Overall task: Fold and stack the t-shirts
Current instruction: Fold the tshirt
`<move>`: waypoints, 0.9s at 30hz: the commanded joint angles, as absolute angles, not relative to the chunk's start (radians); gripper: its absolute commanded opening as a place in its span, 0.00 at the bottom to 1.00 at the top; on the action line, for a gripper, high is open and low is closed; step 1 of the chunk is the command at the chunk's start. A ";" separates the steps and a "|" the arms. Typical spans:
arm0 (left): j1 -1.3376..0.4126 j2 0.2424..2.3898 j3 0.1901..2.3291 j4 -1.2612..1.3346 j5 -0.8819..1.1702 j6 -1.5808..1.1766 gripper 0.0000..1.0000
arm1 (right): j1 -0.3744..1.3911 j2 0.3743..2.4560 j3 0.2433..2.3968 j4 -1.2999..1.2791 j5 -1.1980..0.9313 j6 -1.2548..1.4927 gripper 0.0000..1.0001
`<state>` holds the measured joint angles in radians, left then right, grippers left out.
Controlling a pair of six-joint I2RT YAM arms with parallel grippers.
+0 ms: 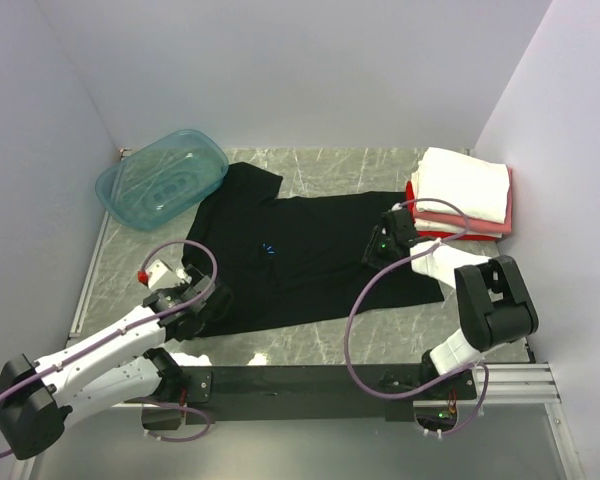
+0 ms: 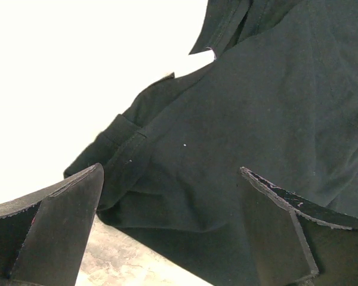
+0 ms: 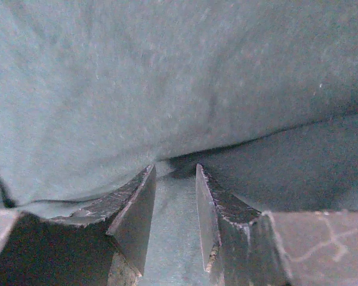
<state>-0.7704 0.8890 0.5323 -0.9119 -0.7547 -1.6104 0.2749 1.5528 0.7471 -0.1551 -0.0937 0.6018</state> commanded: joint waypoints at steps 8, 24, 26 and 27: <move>-0.781 0.850 0.488 -0.907 -0.667 -1.585 0.99 | 0.196 1.563 0.729 -0.133 -0.172 0.597 0.42; -0.828 0.971 0.506 -0.839 -0.615 -1.471 0.85 | 0.166 1.559 0.812 -0.267 -0.005 0.543 0.42; -0.837 0.968 0.512 -0.853 -0.618 -1.477 0.85 | 0.184 1.495 0.801 -0.273 -0.005 0.529 0.42; -0.841 0.963 0.520 -0.862 -0.623 -1.479 0.86 | 0.199 1.470 0.799 -0.281 -0.002 0.523 0.42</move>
